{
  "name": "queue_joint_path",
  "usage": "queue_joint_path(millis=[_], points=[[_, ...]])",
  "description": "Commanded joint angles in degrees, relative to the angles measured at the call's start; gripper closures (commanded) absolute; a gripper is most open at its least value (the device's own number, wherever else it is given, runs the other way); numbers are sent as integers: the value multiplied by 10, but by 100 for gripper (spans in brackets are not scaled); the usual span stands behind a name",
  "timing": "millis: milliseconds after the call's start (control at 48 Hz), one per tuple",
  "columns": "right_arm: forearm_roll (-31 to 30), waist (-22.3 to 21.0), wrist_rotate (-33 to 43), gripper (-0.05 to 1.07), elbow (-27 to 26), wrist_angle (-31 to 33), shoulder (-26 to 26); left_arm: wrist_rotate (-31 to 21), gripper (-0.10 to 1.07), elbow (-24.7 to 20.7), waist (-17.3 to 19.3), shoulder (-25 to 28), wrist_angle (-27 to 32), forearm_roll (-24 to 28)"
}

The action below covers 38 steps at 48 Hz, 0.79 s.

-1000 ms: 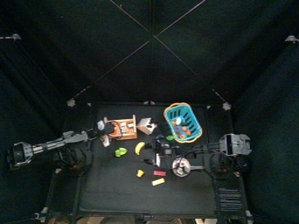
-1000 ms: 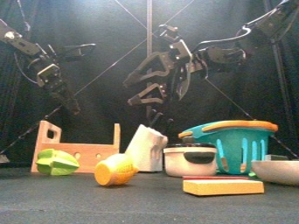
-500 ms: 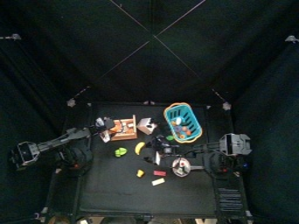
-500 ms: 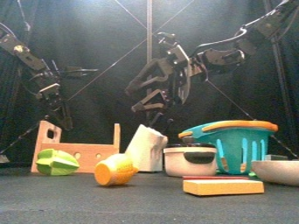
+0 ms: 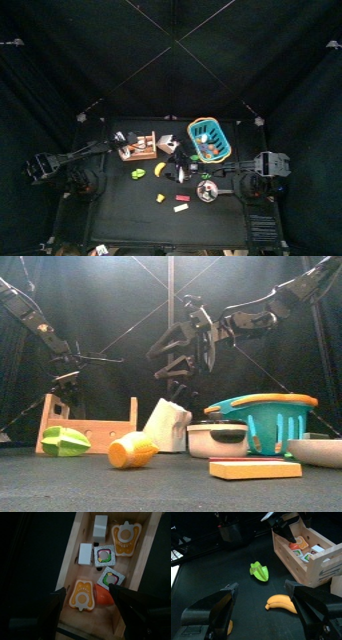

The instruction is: Grab squash half

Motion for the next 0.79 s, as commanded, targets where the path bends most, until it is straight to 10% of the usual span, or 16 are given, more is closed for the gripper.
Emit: queue_joint_path(millis=[0, 771], points=[[2, -3, 0, 0, -5, -2, -14, 0, -3, -17, 6, 20, 23, 5], [2, -1, 1, 0, -16, -1, 18, -9, -3, -46, -29, 64, 107, 25]])
